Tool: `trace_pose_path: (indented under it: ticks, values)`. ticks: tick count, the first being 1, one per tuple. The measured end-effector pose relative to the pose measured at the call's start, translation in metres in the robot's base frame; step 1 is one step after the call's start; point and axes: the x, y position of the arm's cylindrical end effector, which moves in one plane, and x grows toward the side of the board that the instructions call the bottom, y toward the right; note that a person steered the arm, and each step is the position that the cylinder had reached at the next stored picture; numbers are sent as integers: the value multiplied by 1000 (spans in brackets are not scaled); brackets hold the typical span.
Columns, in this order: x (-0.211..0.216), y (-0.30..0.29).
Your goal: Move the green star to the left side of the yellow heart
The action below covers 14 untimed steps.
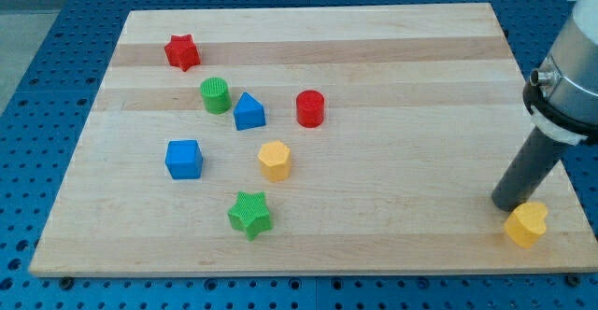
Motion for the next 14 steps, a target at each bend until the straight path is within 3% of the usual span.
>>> trace_pose_path:
  ticks: [1, 4, 8, 9, 12, 14]
  values:
    - [-9, -2]
    - [-14, -243]
    - [-2, -390]
    - [28, -364]
    - [29, -169]
    - [27, -96]
